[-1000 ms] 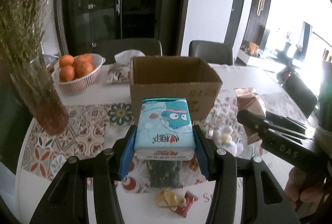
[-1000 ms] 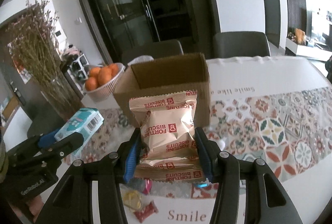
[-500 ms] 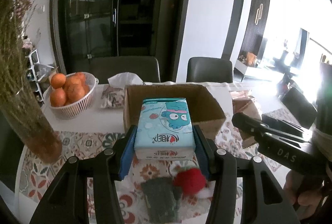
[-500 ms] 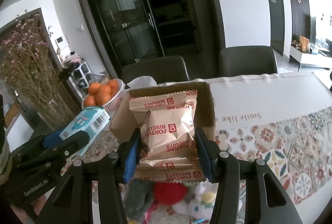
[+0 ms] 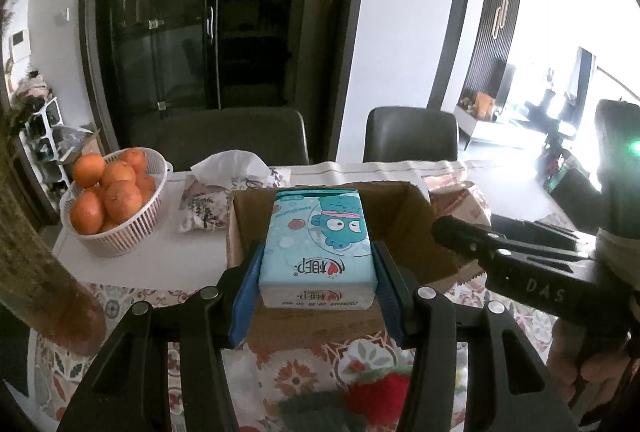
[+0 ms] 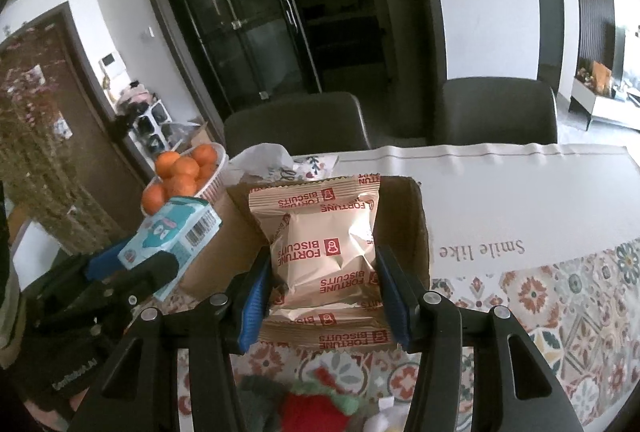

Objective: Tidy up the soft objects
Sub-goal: 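Carry the tissue pack and biscuit packet into the cardboard box and release both, then grasp the green knitted glove with the left tool while the right tool grasps the white bunny plush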

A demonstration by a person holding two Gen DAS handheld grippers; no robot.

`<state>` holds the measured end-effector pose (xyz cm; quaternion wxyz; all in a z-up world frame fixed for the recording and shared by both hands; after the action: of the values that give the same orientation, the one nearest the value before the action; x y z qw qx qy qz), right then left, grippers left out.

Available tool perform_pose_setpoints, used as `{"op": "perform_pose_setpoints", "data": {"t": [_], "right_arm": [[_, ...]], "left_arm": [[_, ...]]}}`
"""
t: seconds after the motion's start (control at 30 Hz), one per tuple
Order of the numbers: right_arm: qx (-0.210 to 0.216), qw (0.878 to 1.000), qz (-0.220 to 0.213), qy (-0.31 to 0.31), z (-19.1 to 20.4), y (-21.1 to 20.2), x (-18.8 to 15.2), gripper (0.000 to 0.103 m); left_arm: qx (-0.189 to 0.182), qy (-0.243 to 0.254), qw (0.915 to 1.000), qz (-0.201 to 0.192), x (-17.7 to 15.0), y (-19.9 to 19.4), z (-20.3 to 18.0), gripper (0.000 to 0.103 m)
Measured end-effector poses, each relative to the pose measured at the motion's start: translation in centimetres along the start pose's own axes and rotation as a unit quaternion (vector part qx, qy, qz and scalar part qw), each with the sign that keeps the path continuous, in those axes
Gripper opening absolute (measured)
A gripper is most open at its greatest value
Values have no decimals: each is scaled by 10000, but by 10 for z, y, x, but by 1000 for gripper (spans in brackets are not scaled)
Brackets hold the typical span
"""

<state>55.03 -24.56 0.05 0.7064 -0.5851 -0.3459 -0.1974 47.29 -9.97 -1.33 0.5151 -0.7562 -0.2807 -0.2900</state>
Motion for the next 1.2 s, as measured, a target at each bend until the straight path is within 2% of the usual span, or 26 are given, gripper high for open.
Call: {"op": "perform_pose_setpoints", "data": {"t": [0.3, 0.37, 0.4, 0.43, 0.5, 0.87, 1.03, 1.2], "right_arm": [[229, 9990, 378, 84, -11, 49, 7, 54], [258, 9986, 456, 124, -13, 57, 6, 65], [280, 9984, 470, 168, -14, 59, 6, 75], [250, 9984, 459, 226, -16, 60, 6, 77], [177, 9986, 434, 248, -19, 61, 6, 77], [-244, 9989, 406, -16, -13, 25, -9, 77], [-443, 9974, 544, -151, -13, 3, -22, 77], [-467, 9964, 675, -216, -13, -18, -33, 77]], "left_arm": [[-12, -105, 9991, 414, 7, 49, 5, 52], [-28, -126, 9987, 488, 7, 58, 5, 57], [-33, -134, 9987, 492, 8, 61, 5, 67], [-26, -130, 9988, 475, 9, 64, 5, 75], [5, -143, 9990, 424, 10, 67, 7, 76], [573, 45, 9981, 236, -2, 43, 12, 76], [857, 222, 9958, 215, -15, 19, 8, 76], [960, 428, 9942, 248, -29, -1, 0, 78]]}}
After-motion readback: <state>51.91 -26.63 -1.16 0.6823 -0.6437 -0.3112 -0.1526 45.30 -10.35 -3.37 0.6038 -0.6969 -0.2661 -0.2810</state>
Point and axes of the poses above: each gripper's, at about its wrist camera, not at the fingertips, and y roughly the way its jaws point, z to its left, x to its top, the point moved 7 cm from there along y, roughly the way its jaws point, and after that the axes turned 14 degrees about -y, right-handed, at the moved point
